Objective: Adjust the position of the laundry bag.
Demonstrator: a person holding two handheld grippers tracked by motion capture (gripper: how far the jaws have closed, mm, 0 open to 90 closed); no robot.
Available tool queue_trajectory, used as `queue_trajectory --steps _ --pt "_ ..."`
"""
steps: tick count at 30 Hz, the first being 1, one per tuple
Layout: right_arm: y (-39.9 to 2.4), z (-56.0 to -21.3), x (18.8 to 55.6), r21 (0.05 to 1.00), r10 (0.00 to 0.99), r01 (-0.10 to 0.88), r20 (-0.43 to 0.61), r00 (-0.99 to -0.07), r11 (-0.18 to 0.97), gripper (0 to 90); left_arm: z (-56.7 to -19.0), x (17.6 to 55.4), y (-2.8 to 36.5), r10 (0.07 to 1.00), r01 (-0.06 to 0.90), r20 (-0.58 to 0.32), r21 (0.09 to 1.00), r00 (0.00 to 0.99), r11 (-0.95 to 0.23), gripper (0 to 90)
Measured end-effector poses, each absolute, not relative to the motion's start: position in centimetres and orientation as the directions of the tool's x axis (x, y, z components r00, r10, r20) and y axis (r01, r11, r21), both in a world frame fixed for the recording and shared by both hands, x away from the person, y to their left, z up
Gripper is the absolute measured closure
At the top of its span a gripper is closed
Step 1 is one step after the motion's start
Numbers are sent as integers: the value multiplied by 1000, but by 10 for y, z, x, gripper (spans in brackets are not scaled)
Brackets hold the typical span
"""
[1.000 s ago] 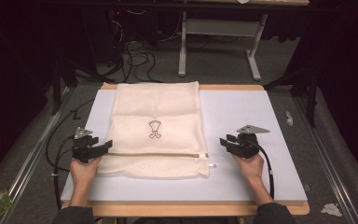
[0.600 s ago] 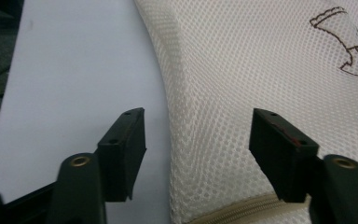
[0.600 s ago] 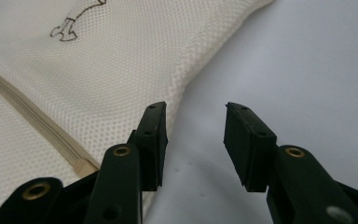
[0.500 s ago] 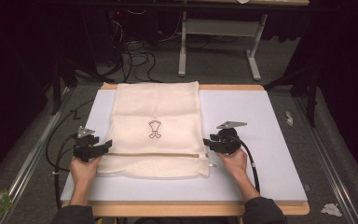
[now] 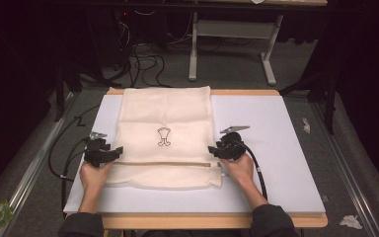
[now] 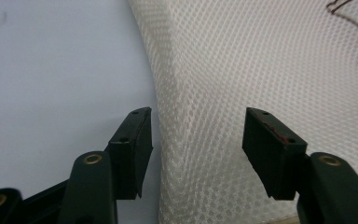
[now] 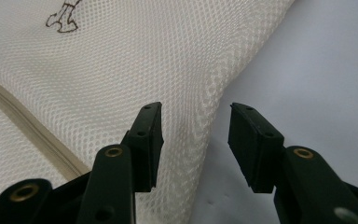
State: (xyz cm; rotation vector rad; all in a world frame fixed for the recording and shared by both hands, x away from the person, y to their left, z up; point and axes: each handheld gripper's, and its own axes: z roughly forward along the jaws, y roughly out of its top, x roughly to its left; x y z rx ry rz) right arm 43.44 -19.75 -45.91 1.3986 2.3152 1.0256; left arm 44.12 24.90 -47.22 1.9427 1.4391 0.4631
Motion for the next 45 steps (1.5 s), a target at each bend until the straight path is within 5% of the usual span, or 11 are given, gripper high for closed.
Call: queue_trajectory --steps 5,17,45 --pt "-194 -465 440 657 848 693 152 -508 297 625 -475 443 248 936 711 -118 684 331 -165 493" --pt "-192 -464 444 624 827 700 149 -543 347 855 -471 447 251 914 706 -136 681 383 -194 853" --pt "-220 -451 437 672 846 674 133 -516 306 862 -459 441 232 877 654 -179 735 445 -182 855"
